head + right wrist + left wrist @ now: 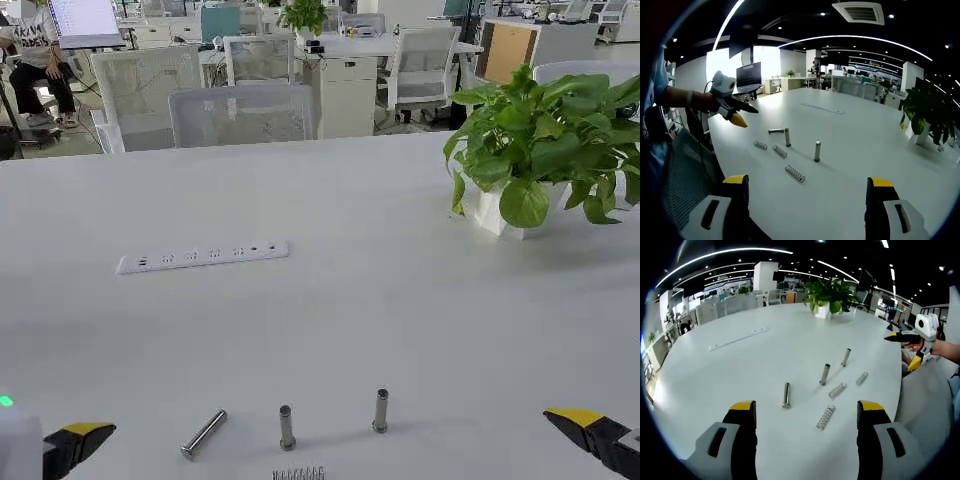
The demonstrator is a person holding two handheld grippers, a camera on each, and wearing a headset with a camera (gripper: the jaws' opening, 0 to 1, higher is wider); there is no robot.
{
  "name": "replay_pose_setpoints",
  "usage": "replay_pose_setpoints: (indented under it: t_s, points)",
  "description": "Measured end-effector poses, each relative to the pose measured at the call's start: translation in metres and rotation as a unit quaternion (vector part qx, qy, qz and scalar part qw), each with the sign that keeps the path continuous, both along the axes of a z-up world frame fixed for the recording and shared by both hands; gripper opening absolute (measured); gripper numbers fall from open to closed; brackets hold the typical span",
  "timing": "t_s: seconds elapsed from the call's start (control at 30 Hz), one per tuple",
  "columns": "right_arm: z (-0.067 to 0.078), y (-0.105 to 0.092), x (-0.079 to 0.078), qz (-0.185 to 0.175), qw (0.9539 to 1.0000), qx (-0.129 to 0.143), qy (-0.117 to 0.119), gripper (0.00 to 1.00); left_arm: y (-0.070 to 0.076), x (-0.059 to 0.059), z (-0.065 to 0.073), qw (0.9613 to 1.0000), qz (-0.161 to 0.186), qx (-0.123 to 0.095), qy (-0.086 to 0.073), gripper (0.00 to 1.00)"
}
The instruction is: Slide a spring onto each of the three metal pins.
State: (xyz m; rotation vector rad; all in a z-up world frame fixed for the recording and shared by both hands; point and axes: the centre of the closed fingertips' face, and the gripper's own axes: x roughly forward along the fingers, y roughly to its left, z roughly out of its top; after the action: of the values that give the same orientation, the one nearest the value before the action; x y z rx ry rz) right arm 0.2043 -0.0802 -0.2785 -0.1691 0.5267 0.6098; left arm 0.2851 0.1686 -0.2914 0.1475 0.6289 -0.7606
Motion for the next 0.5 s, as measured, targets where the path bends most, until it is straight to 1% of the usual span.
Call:
replay_pose_setpoints:
  t_s: [0.03, 0.07, 0.1, 0.23, 0.33, 0.37, 0.43, 0.5]
  points:
    - [0.000, 0.000, 0.000, 0.000, 1.0000, -0.001, 0.001, 0.97, 0.000, 0.004, -0.001, 1.0000, -0.005, 0.004, -0.003, 0.81]
    - [-0.001, 0.000, 0.000, 0.001, 1.0000, -0.002, 0.001, 0.97, -0.001, 0.009, -0.002, 0.9998, -0.012, 0.014, -0.004, 0.80]
    - [-0.001, 0.000, 0.000, 0.001, 1.0000, -0.003, 0.000, 0.97, -0.002, 0.010, -0.004, 0.9996, -0.018, 0.021, -0.001, 0.79]
    - [-0.001, 0.000, 0.000, 0.002, 1.0000, -0.002, 0.002, 0.97, -0.008, 0.023, -0.007, 0.9991, -0.029, 0.030, 0.007, 0.75]
    - [-0.002, -0.001, 0.001, 0.002, 1.0000, -0.007, 0.002, 0.97, -0.010, 0.030, -0.011, 0.9985, -0.031, 0.039, 0.019, 0.72]
    - [-0.003, -0.001, 0.001, 0.003, 1.0000, -0.007, 0.002, 0.97, -0.011, 0.033, -0.013, 0.9984, -0.032, 0.041, 0.023, 0.69]
    - [-0.003, -0.002, 0.002, 0.002, 1.0000, -0.007, 0.003, 0.97, -0.011, 0.036, -0.016, 0.9981, -0.032, 0.041, 0.033, 0.65]
    - [-0.003, -0.002, 0.002, 0.001, 1.0000, -0.006, 0.003, 0.97, -0.011, 0.040, -0.017, 0.9980, -0.028, 0.041, 0.039, 0.63]
